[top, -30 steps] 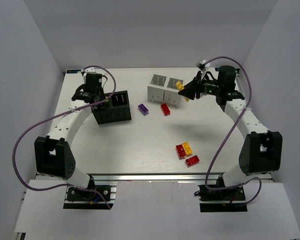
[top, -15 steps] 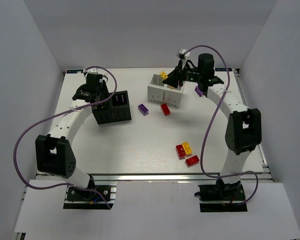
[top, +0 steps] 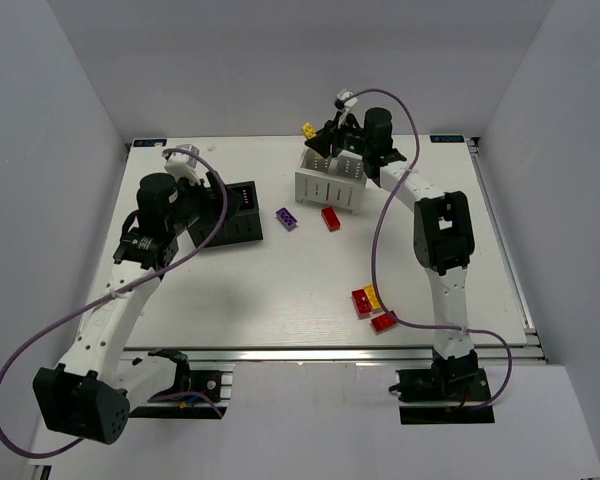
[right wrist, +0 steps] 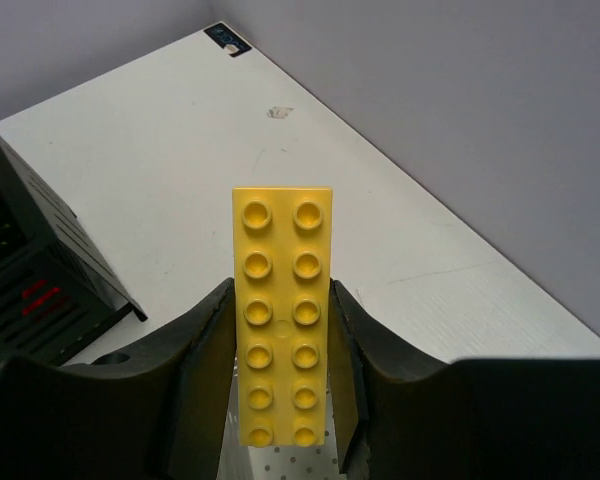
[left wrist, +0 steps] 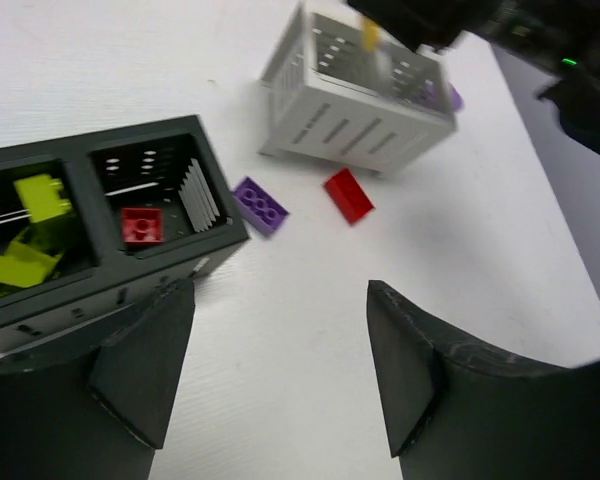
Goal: Sort the legos into containers by color
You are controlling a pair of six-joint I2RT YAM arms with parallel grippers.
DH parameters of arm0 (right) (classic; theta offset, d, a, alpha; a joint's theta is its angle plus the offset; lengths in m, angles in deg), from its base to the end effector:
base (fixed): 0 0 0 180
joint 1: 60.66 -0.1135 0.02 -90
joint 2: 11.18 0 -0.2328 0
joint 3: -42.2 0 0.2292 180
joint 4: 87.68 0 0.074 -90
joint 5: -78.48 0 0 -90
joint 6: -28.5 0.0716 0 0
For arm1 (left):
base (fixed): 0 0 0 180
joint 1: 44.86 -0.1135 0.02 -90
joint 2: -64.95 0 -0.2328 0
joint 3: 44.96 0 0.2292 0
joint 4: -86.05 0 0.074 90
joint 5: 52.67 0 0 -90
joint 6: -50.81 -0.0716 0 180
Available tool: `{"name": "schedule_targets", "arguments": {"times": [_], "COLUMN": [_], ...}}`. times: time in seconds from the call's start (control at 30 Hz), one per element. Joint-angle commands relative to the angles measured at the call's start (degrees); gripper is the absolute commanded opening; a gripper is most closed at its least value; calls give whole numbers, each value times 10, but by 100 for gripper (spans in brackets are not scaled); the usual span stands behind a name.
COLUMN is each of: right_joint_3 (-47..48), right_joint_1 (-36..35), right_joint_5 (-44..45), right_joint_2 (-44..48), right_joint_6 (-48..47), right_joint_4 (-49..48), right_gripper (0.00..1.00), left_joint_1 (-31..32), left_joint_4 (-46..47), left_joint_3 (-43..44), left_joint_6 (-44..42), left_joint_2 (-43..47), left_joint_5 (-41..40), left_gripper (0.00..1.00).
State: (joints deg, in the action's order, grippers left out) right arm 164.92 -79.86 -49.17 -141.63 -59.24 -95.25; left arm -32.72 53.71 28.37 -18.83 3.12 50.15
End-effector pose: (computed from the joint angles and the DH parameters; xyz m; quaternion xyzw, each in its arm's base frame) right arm 0.4850 0.2152 0.2595 -0.3241 0.6293 0.3489 0.6141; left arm 0.2597 -0.0721 0.3133 0.0046 0.8206 -0.2461 0.5158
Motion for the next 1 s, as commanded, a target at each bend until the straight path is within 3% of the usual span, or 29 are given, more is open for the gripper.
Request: {"name": "schedule_targets", "arguments": {"times": [0.0,0.2,0.33,0.43,0.53,0.97], "right_joint_3": [46,50,43,31,21,15], "right_joint_1": [-6,-7,-10,-9,-8,7], "right_joint_5": [31,27,22,14,13,42], "right_joint_2": [-22,-41,-40,-32,-22,75], "right_joint_6": [17,16,13,10,7,15], "right_joint_4": [-62,-62,-56,-51,-46,19], "right_gripper": [0,13,42,57,64,62], "left_joint_1": [0,5,5,5,5,29], "left_joint_4": [22,42,61,64,68,88], "left_joint_3": [-23,-26,-36,-36,-32,7], "left_joint_6": [3,11,20,21,23,61], "left_joint_2": [11,-7,-9,-13,-19,-90], "left_joint_5": [89,136,144,150,156,187], "left_gripper": [80,83,83,84,84,82]}}
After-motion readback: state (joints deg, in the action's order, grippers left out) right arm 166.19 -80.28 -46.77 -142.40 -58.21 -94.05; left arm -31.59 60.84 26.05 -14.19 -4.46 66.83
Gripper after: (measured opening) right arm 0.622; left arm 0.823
